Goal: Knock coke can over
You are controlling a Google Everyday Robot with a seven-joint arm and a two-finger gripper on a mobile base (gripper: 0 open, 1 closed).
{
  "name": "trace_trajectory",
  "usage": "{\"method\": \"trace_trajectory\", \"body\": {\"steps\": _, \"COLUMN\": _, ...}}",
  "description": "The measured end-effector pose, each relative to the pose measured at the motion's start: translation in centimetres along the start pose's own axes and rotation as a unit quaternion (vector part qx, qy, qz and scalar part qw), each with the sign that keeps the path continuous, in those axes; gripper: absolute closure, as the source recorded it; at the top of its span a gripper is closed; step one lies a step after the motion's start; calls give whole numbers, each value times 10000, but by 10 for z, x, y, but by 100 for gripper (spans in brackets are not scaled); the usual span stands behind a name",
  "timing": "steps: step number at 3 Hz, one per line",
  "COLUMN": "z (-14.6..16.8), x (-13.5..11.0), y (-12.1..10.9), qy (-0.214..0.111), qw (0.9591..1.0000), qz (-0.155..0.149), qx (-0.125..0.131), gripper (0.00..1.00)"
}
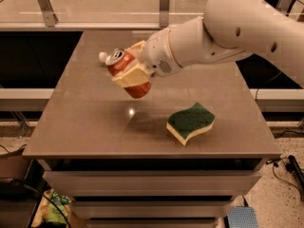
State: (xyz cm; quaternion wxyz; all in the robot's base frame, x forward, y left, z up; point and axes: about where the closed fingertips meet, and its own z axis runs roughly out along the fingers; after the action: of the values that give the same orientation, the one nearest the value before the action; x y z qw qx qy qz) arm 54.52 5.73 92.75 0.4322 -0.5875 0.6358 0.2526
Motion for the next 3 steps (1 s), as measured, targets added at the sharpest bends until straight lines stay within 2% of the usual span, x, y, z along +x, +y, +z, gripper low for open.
{"method": "trace_trajectory", "body": {"steps": 1, "z": -6, "x": 4, "y": 0, "qy": 438, "qw": 9990, "qz": -49, "qx": 106, "gripper": 100}}
{"method": "trace_trajectory", "body": {"steps": 3, "z": -6, "x": 11, "y": 2, "qy": 1208, "qw": 9925, "qz": -100, "qx": 130, "gripper": 100}}
